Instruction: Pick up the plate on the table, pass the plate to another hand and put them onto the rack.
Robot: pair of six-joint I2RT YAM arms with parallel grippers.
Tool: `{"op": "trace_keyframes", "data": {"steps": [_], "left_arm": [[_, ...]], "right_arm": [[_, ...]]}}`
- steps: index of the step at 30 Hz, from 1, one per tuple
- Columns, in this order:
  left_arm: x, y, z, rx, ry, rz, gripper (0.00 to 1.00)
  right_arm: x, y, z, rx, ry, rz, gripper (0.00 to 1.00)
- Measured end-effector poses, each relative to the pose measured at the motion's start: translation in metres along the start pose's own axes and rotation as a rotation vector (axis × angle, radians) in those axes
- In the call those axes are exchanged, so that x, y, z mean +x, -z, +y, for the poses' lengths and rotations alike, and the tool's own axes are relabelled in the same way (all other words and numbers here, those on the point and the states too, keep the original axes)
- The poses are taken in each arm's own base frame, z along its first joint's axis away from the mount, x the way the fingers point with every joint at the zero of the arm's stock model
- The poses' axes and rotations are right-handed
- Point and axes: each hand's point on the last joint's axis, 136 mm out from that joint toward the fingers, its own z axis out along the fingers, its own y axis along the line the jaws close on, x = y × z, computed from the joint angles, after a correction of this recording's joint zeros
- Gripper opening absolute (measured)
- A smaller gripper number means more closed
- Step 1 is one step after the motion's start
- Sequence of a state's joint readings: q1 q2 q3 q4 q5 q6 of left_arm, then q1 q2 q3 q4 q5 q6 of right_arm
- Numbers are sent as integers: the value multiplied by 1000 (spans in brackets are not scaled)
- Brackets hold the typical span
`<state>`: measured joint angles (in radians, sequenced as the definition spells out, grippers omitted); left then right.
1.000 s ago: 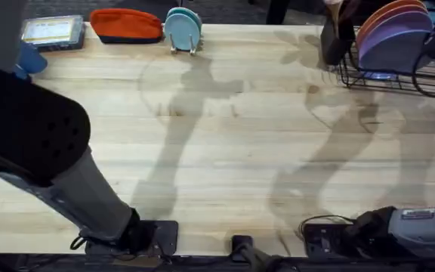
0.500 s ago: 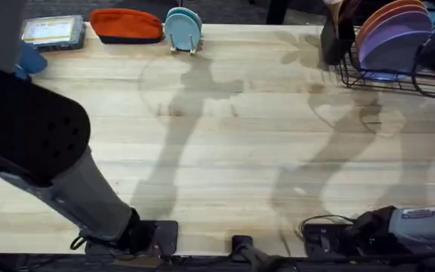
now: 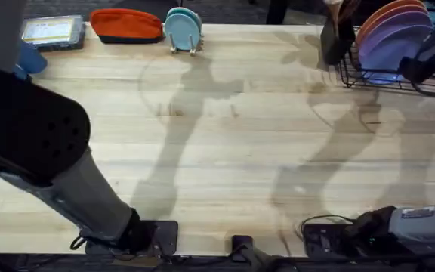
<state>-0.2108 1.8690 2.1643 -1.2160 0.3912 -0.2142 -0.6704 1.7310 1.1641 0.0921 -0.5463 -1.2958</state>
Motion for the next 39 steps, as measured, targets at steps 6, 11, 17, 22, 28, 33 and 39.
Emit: {"op": "trace_keyframes", "data": {"steps": [6, 11, 17, 22, 28, 33, 39], "left_arm": [[0, 0, 0, 0, -1, 0, 993], [1, 0, 0, -1, 0, 3, 993], [2, 0, 5, -25, 4, 6, 993], [14, 4, 26, -108, 39, 51, 993], [29, 12, 49, -189, 43, 114, 994], [33, 66, 43, -273, -74, 39, 993], [41, 117, 30, -308, -142, -42, 993]], "right_arm": [[-29, 32, -28, 73, -147, -26, 998], [-44, 62, -29, 87, -295, 54, 998], [-87, 90, 8, 2, -365, 156, 998], [-135, 126, 38, -60, -453, 135, 999], [-175, 182, 57, -60, -675, 74, 999], [-176, 235, 87, -68, -979, 115, 998], [-169, 240, 104, -108, -1034, 177, 999]]}}
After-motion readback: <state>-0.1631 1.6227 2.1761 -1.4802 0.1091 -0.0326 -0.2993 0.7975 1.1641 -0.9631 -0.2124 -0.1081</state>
